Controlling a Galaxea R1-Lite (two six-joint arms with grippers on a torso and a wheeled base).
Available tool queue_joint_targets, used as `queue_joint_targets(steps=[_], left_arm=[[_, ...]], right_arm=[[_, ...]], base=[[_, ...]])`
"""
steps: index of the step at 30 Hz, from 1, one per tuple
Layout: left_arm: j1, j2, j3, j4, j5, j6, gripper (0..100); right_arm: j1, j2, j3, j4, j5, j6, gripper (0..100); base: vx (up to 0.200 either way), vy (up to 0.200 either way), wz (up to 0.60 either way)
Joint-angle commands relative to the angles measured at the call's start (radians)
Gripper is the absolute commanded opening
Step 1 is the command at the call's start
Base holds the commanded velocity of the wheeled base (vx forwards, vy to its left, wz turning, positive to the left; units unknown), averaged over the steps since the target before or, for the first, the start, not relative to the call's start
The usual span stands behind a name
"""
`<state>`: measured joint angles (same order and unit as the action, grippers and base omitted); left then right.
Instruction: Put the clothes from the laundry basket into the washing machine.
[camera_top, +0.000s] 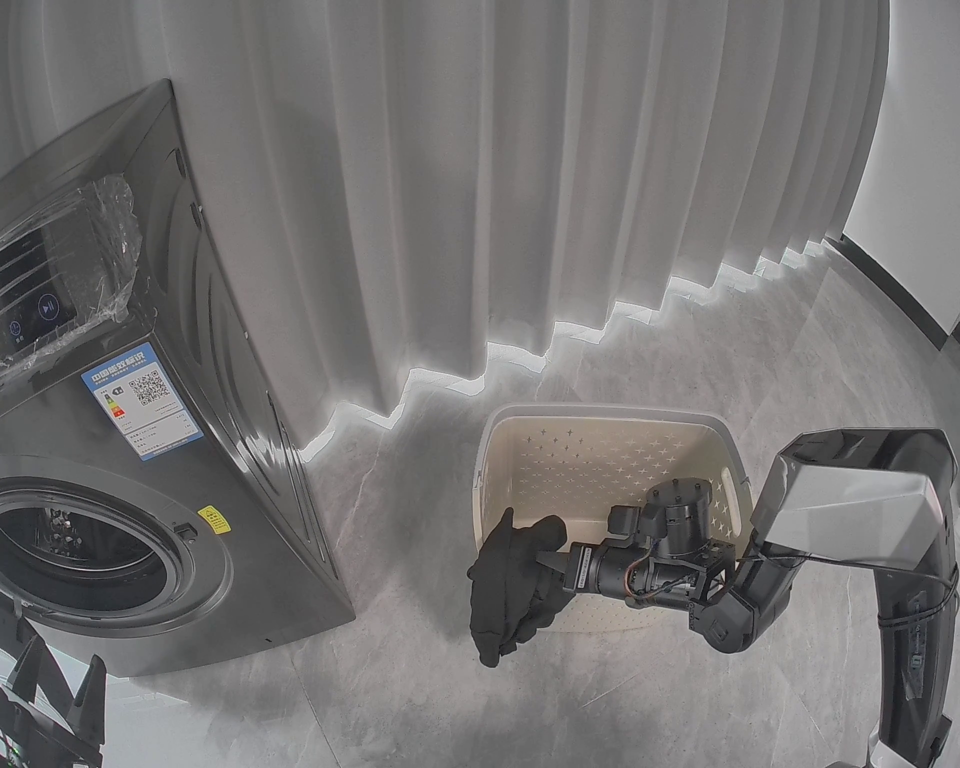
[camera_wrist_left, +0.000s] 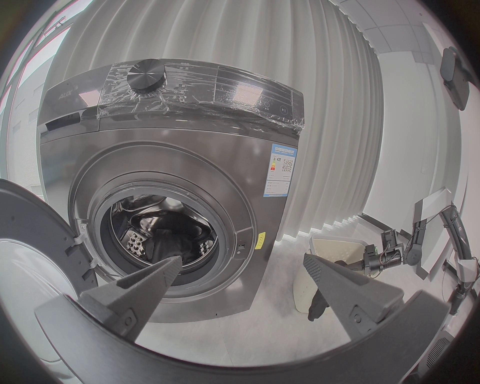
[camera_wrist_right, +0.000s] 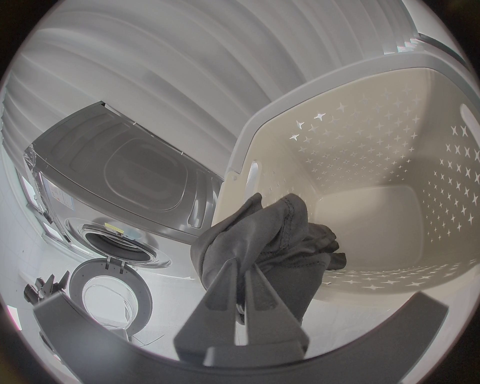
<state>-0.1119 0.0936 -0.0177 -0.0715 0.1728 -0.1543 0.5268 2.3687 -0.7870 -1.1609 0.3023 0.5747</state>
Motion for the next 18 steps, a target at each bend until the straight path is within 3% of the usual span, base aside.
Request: queue_joint_targets(steps=[1,9,18], left_arm=[[0.0,0.001,0.018,-0.001,0.001,-0.001,100],[0.0,0.001,0.018,-0.001,0.001,-0.001,100],[0.0,0.0,0.018,-0.001,0.001,0.001,100]], right_arm=[[-0.011,-0.059,0.046,-0.056,0.0,-0.004,0],[-0.001,-0.312,0.173,-0.103,0.001,-0.006,0],[0.099,-0.572,0.298,-0.14,0.001,-0.009,0]], base=[[0.0,0.0,0.0],[0.0,0.0,0.0],[0.0,0.0,0.0]])
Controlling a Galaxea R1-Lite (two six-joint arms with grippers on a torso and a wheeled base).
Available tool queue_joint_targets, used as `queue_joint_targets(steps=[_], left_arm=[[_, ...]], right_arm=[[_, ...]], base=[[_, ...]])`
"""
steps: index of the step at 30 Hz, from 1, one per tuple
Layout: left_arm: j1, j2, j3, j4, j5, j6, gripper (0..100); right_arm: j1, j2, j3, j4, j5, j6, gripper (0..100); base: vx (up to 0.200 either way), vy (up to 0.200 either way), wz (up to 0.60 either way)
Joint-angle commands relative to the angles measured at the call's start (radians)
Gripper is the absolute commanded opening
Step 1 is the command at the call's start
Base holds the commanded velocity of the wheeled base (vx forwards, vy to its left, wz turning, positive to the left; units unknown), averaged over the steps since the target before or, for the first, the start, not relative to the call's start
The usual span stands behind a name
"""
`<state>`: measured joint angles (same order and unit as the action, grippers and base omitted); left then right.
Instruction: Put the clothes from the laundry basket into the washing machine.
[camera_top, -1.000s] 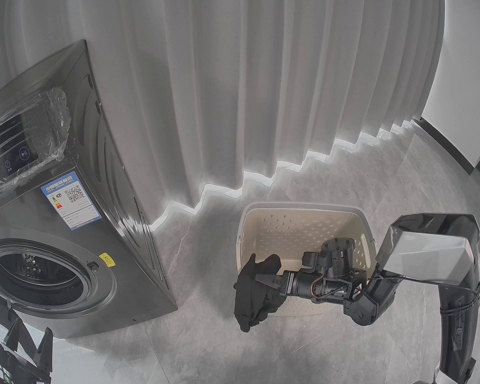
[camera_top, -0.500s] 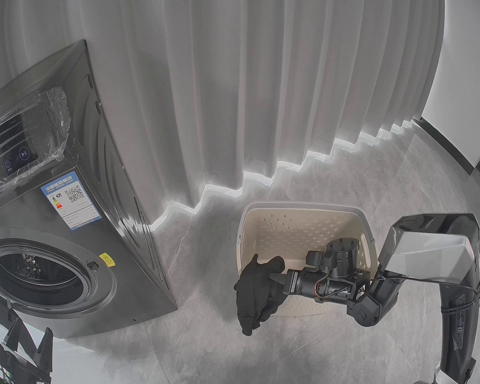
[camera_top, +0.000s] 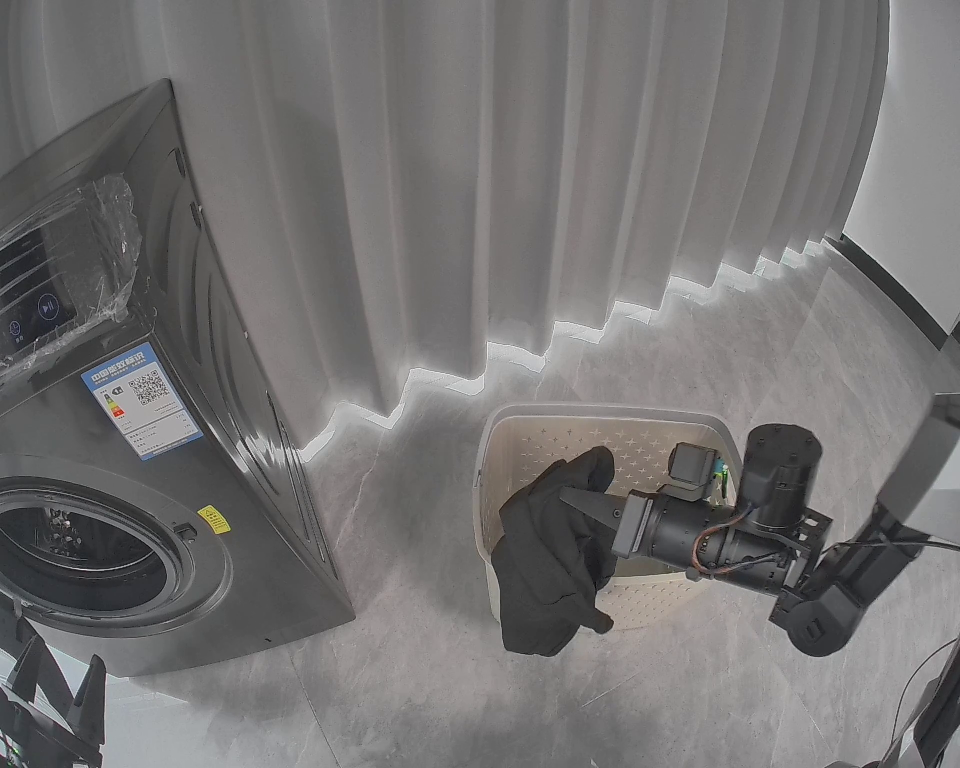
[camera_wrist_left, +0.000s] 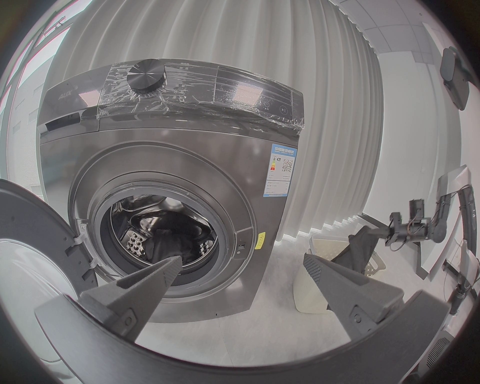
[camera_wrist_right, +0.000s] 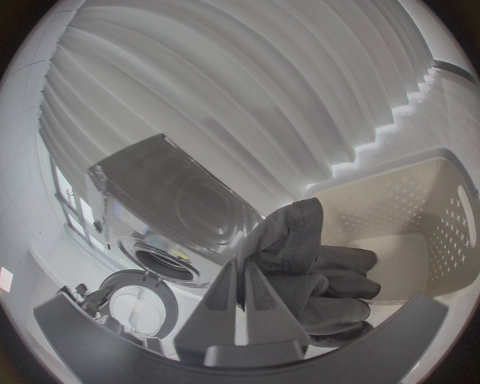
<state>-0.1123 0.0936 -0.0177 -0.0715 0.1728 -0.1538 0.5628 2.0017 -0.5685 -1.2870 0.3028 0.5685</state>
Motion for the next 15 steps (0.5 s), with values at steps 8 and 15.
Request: queue_joint_targets(steps=[8,15], left_arm=[[0.0,0.0,0.018,-0.001,0.001,-0.001,100],[0.0,0.001,0.018,-0.001,0.001,-0.003,100]], right_arm=[[0.121,-0.409,0.107,0.017,0.016,-0.045,0],[0.132,-0.498,0.121,0.028,0.084,-0.052,0]], base=[[0.0,0.0,0.0],[0.0,0.0,0.0]])
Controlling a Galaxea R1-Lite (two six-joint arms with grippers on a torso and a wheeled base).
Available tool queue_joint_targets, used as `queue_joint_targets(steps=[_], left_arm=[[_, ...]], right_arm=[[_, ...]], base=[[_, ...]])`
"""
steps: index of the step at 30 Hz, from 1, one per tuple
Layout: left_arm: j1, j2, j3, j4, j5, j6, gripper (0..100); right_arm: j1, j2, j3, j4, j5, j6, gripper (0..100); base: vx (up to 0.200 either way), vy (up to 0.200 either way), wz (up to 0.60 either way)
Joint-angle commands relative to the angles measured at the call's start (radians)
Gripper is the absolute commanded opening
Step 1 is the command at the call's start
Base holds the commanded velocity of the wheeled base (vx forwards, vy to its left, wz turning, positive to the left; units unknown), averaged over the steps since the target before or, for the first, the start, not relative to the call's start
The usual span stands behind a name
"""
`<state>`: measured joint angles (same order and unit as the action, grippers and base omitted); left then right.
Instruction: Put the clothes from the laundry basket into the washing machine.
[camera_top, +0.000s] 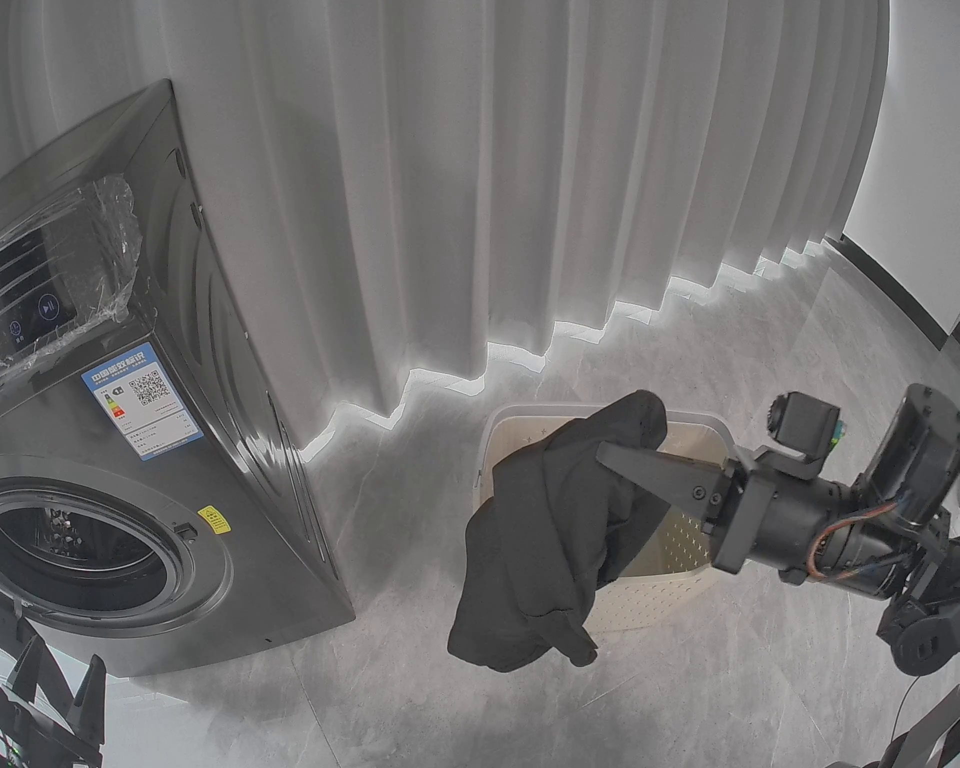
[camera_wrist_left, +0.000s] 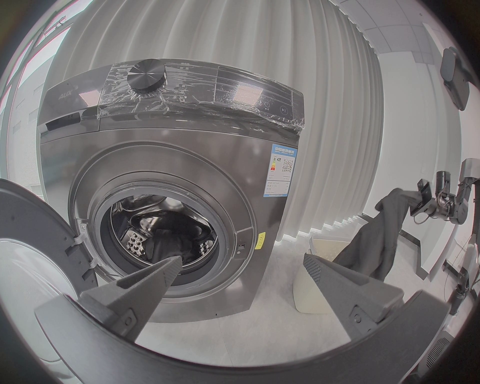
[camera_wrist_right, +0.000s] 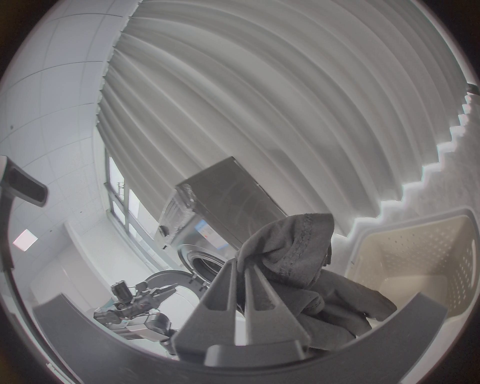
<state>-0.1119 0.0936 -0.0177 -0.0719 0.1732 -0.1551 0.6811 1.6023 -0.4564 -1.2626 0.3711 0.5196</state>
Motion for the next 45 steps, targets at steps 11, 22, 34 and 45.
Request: queue_joint_targets(steps=[11,22,34,45], left_arm=[[0.0,0.001,0.018,0.0,0.0,-0.001,100],[0.0,0.001,0.018,0.0,0.0,-0.003,100],[0.0,0.001,0.018,0.0,0.0,-0.004,100],[0.0,0.001,0.018,0.0,0.0,-0.004,100]], right_arm=[[0.028,-0.153,0.039,0.011,0.025,-0.084,0],[0.017,-0.147,0.028,0.078,0.026,-0.15,0],[-0.002,-0.142,-0.022,0.081,0.028,-0.147,0],[0.014,-0.162,-0.024,0.138,0.034,-0.151,0]], base=[[0.0,0.0,0.0],[-0.164,0.0,0.0],[-0.1,0.0,0.0],[-0.164,0.0,0.0]])
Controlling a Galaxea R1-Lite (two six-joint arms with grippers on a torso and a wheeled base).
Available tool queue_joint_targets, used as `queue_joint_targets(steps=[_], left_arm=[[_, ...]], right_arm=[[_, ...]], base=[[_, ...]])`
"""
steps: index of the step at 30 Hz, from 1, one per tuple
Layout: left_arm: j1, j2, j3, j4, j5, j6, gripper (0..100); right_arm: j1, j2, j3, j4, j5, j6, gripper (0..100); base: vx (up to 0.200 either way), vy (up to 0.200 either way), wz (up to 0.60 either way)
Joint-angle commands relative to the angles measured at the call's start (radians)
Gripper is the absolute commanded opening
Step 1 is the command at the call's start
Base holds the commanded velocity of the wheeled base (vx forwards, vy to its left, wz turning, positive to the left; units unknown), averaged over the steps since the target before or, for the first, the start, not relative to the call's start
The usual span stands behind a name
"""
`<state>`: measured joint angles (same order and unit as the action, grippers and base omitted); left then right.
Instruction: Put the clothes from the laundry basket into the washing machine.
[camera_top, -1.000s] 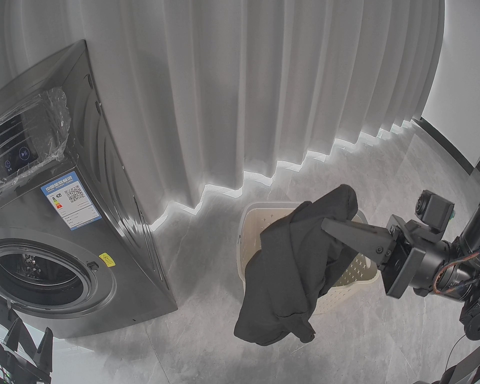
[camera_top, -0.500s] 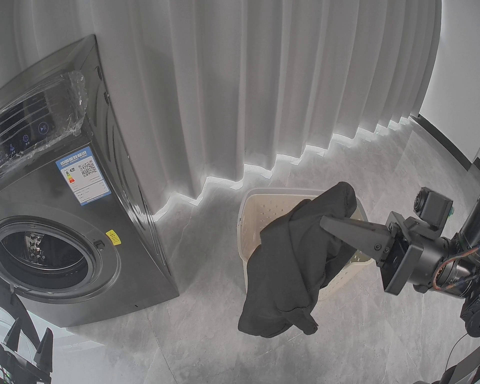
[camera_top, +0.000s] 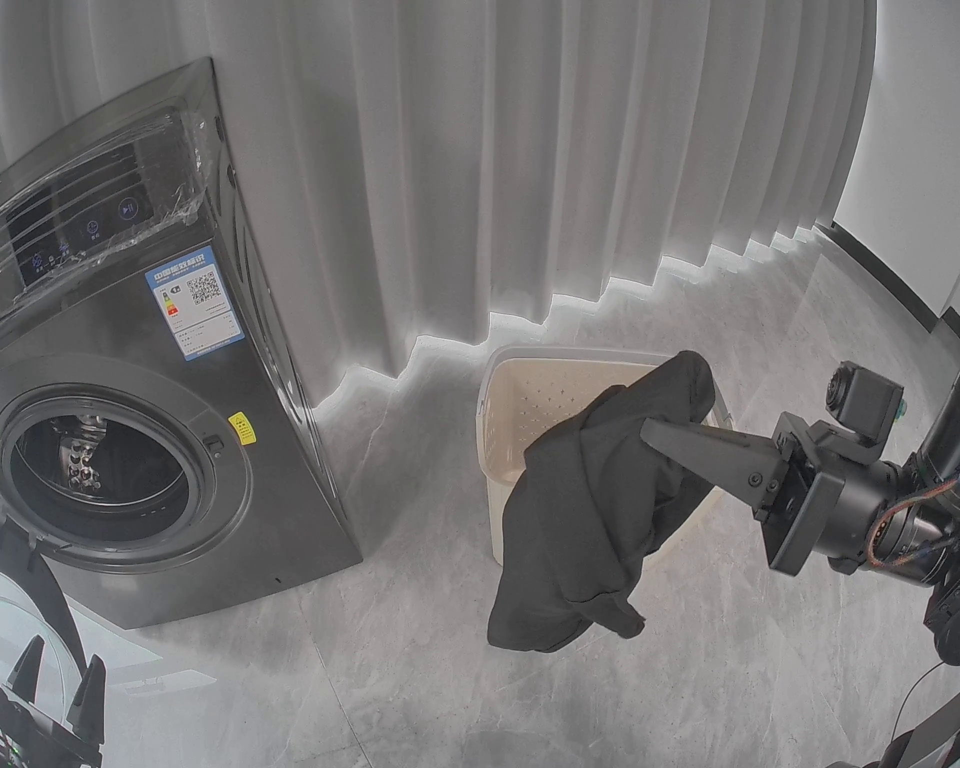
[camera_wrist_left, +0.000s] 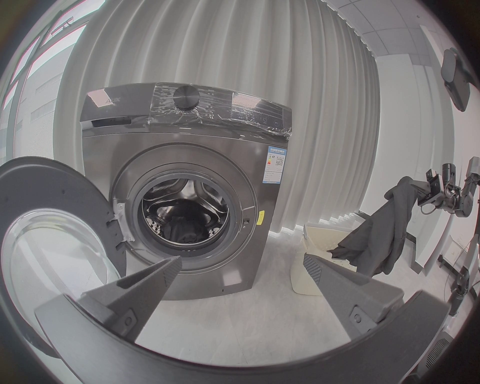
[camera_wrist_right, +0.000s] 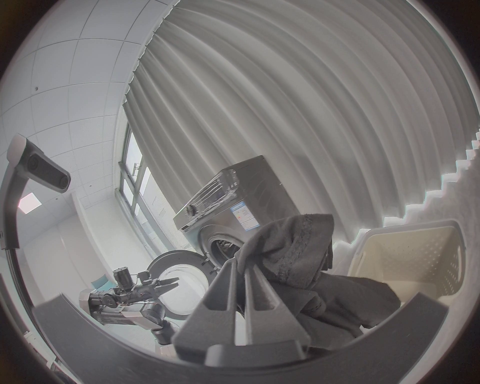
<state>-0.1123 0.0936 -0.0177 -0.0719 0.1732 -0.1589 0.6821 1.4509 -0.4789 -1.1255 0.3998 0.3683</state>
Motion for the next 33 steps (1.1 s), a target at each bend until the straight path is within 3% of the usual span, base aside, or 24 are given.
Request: queue_joint_targets(steps=[1,5,6,7,9,12,17,25,33], left_arm=[[0.0,0.001,0.018,0.0,0.0,-0.001,100],[0.0,0.001,0.018,0.0,0.0,-0.001,100],[0.0,0.001,0.018,0.0,0.0,-0.001,100],[0.0,0.001,0.018,0.0,0.0,-0.001,100],[0.0,0.001,0.018,0.0,0.0,-0.001,100],[0.0,0.001,0.018,0.0,0.0,-0.001,100],[0.0,0.001,0.018,0.0,0.0,-0.001,100],[0.0,0.001,0.018,0.0,0.0,-0.002,100],[0.0,0.001,0.018,0.0,0.0,-0.002,100]], right_arm=[[0.014,-0.012,-0.001,0.0,0.008,0.0,0],[0.034,-0.041,0.008,0.0,0.045,0.014,0],[0.039,-0.049,0.016,-0.008,0.079,0.021,0],[0.039,-0.049,0.016,-0.008,0.079,0.021,0],[0.054,-0.073,0.033,-0.007,0.148,0.024,0],[0.033,-0.06,0.026,-0.01,0.174,0.029,0],[0.005,-0.018,0.031,0.003,0.166,0.026,0],[-0.096,0.057,-0.01,-0.003,0.175,0.021,0],[-0.075,0.063,0.002,-0.005,0.175,0.001,0]], base=[[0.0,0.0,0.0],[0.0,0.0,0.0],[0.0,0.0,0.0],[0.0,0.0,0.0],[0.0,0.0,0.0],[0.0,0.0,0.0],[0.0,0.0,0.0],[0.0,0.0,0.0],[0.0,0.0,0.37]])
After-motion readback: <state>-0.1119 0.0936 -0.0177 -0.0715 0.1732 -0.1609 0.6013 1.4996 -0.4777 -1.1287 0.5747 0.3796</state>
